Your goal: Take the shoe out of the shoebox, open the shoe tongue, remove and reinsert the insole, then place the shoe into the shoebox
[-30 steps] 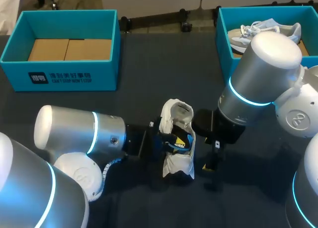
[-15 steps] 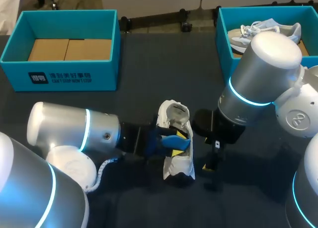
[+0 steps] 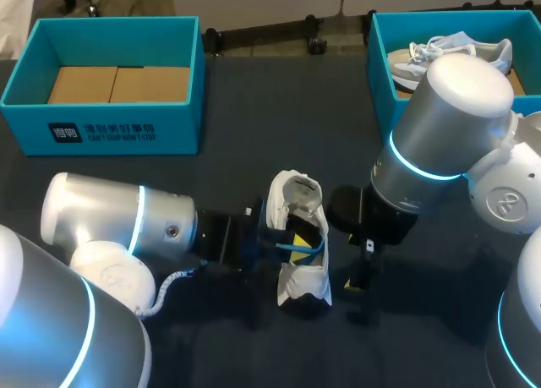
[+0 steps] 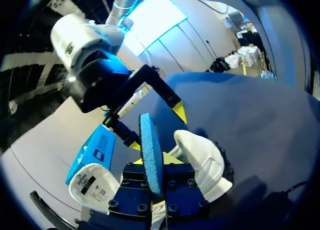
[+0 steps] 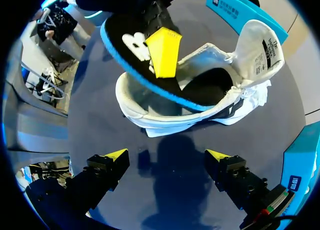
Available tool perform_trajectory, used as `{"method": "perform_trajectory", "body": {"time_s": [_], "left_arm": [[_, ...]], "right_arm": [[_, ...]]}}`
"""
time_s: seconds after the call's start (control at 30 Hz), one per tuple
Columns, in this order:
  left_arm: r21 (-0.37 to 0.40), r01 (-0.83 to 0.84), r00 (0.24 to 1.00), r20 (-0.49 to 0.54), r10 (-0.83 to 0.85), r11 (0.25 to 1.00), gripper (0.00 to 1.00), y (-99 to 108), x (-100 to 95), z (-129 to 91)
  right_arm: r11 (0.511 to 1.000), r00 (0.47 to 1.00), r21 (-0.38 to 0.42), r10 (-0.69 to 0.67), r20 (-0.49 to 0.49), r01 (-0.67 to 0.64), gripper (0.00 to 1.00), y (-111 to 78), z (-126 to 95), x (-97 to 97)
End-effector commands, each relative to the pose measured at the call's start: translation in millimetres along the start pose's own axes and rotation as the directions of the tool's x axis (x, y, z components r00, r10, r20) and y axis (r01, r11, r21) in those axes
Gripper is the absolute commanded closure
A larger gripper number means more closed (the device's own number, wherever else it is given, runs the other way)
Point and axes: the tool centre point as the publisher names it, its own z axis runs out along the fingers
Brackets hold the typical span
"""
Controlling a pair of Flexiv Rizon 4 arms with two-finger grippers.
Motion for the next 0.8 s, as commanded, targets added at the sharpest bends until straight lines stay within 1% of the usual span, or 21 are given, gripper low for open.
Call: {"method": "perform_trajectory", "body": {"time_s": [0.03,0.07,0.13,0.27,0.4,0.53,0.6,0.63,0.67,0.73,0.8], "left_arm": [[-0.041,-0.026,1.0,-0.01,0.025,0.999,1.0,2.4,1.9,12.5],[-0.041,-0.023,1.0,-0.011,0.023,0.999,1.0,3.5,1.8,13.7],[-0.077,-0.059,0.998,-0.006,0.058,0.995,1.0,7.6,1.2,17.7],[-0.124,-0.088,0.996,-0.01,0.087,0.988,1.0,16.3,0.2,25.0],[-0.148,-0.095,0.995,-0.006,0.096,0.984,1.0,18.3,-1.1,24.3],[-0.133,-0.078,0.997,-0.001,0.079,0.988,1.0,14.3,-2.1,17.3],[-0.114,-0.06,0.998,0.001,0.06,0.992,1.0,10.4,-3.3,10.5],[-0.103,-0.046,0.999,0.002,0.046,0.994,0.93,9.3,-3.8,8.1],[-0.099,-0.042,0.999,0.001,0.043,0.994,0.81,8.1,-4.5,5.6],[-0.075,-0.013,1.0,0.007,0.014,0.997,0.64,4.9,-6.5,-0.8],[-0.074,-0.013,1.0,0.012,0.014,0.997,0.64,1.9,-7.6,-5.7]], "right_arm": [[1.0,1.0,0.0,0.0,0.002,0.0,0.0,0.5,1.9,0.7],[1.0,1.0,0.0,0.0,0.002,0.0,0.0,0.5,1.9,0.7],[1.0,1.0,0.0,0.0,0.002,0.0,0.0,0.5,1.9,0.7],[1.0,1.0,0.0,0.0,0.002,0.0,0.0,0.5,1.9,0.7],[1.0,1.0,0.0,0.0,0.002,0.0,0.0,0.5,1.9,0.7],[1.0,1.0,0.0,0.0,0.002,0.0,0.0,0.5,1.9,0.7],[1.0,1.0,0.0,0.0,0.002,0.0,0.0,0.5,1.9,0.7],[1.0,1.0,0.0,0.0,0.002,0.0,0.0,0.5,1.9,0.7],[1.0,1.0,0.0,0.0,0.002,0.0,0.0,0.5,1.9,0.7],[1.0,1.0,0.0,0.0,0.002,0.0,0.0,0.5,1.9,0.7],[1.0,1.0,0.0,0.0,0.002,0.0,0.0,0.5,1.9,0.7]]}}
